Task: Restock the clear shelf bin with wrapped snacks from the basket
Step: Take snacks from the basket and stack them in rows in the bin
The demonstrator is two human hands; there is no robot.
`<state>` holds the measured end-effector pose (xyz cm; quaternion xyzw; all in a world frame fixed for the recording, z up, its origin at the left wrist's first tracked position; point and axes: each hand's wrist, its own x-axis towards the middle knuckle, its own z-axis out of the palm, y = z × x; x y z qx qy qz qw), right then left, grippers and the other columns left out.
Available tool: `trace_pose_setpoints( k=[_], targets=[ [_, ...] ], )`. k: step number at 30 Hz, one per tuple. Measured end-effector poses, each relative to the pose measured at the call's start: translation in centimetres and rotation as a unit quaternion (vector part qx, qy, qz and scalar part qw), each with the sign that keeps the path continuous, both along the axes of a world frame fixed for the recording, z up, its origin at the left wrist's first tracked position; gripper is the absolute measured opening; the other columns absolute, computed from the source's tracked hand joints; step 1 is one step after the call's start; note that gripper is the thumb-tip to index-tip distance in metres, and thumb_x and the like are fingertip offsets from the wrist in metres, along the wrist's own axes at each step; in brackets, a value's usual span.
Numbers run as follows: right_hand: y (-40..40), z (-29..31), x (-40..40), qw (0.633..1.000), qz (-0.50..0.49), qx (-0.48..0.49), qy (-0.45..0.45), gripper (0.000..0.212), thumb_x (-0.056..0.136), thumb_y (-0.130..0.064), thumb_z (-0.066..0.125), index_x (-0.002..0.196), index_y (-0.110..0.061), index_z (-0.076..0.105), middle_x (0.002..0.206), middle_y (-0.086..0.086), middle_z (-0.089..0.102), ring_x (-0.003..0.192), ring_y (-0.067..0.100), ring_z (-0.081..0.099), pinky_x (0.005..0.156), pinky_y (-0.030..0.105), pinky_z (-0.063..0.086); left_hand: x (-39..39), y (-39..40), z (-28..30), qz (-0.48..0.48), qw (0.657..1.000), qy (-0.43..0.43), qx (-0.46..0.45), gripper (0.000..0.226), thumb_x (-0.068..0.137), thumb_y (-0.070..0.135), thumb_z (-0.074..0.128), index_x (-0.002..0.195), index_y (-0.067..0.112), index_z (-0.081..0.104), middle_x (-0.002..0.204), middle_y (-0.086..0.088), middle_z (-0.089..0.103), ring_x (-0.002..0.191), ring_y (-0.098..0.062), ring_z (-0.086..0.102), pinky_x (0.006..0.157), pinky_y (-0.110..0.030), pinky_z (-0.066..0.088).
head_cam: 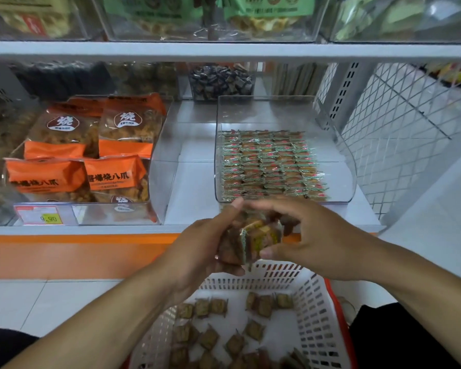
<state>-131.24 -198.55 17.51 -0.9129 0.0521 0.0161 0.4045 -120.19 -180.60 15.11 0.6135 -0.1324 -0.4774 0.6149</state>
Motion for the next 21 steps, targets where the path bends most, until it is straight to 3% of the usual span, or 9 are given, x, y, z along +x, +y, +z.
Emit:
trace_pose_setpoints(
  k=[2,4,8,11,14,16,18,21],
  targets=[
    [-0.1,0.2,0.0,1.0,0.01,-0.019,0.018,0.054,0.078,-0.037,0.084,0.126,-0.048,0.06,0.119,-0.029,0.059,0.112,-0.009,0.056,0.095,0.023,0.047,-0.1,-0.1,-0.1,-0.017,1.0,0.011,-0.02,0.069,0.071,0.071,0.075,0.106,0.012,0.078,0.093,-0.013,0.073,0.076,-0.02,0.069,0.064,-0.031,0.056],
    [-0.3,0.2,0.1,0.999,-0.029,0.034,0.003,0.044,0.075,-0.029,0.088,0.112,-0.039,0.066,0.108,-0.02,0.067,0.097,-0.001,0.065,0.085,0.03,0.054,-0.4,-0.3,-0.2,-0.019,0.998,-0.043,-0.041,0.058,0.063,0.06,0.085,0.102,0.017,0.077,0.09,-0.009,0.074,0.078,-0.016,0.07,0.066,-0.028,0.056],
    [-0.7,0.2,0.3,0.978,-0.118,0.172,0.013,0.048,0.07,-0.023,0.087,0.111,-0.026,0.064,0.112,0.008,0.07,0.107,0.032,0.065,0.096,0.053,0.052,-1.0,-0.9,-0.4,0.042,0.985,-0.155,-0.054,0.036,0.069,0.028,0.092,0.092,0.015,0.067,0.07,0.001,0.071,0.062,-0.009,0.067,0.059,-0.023,0.055],
    [-1.0,0.6,0.0,0.99,-0.091,0.084,0.062,0.048,0.062,-0.042,0.082,0.105,-0.04,0.059,0.1,-0.008,0.071,0.092,0.015,0.069,0.086,0.045,0.056,-1.2,-1.2,-0.3,0.032,0.971,-0.235,-0.03,0.024,0.074,0.019,0.086,0.087,0.02,0.066,0.067,0.002,0.072,0.056,-0.004,0.063,0.055,-0.018,0.05],
    [-1.1,1.4,-0.3,0.993,-0.061,-0.042,0.094,0.043,0.07,-0.047,0.08,0.106,-0.049,0.056,0.096,-0.012,0.069,0.08,0.01,0.067,0.077,0.042,0.057,-1.6,-1.4,-0.6,0.004,0.954,-0.301,-0.003,0.023,0.075,0.021,0.089,0.081,0.02,0.066,0.061,0.008,0.071,0.049,0.003,0.057,0.049,-0.01,0.041],
    [-1.2,2.1,-0.6,0.989,-0.029,-0.101,0.101,0.042,0.073,-0.048,0.076,0.109,-0.052,0.056,0.097,-0.02,0.066,0.082,0.002,0.063,0.074,0.033,0.056,-1.7,-1.6,-0.7,-0.014,0.959,-0.284,0.002,0.025,0.073,0.022,0.09,0.079,0.019,0.066,0.058,0.01,0.068,0.049,0.002,0.056,0.048,-0.011,0.041],
    [-1.5,3.2,-0.9,0.986,0.007,-0.127,0.112,0.042,0.071,-0.049,0.073,0.11,-0.05,0.058,0.098,-0.024,0.065,0.085,-0.004,0.061,0.072,0.023,0.052,-1.6,-1.8,-0.6,-0.033,0.977,-0.21,-0.006,0.027,0.069,0.022,0.092,0.082,0.018,0.068,0.064,0.001,0.069,0.057,-0.006,0.061,0.052,-0.018,0.047],
    [-3.7,4.7,-1.1,0.981,-0.041,-0.173,0.076,0.035,0.075,-0.041,0.076,0.107,-0.039,0.062,0.093,-0.019,0.069,0.086,-0.002,0.063,0.076,0.024,0.052,-1.5,-2.2,-0.7,-0.022,0.993,-0.117,-0.023,0.04,0.069,0.023,0.089,0.102,0.012,0.07,0.087,-0.02,0.07,0.07,-0.019,0.067,0.061,-0.026,0.056]
  ],
)
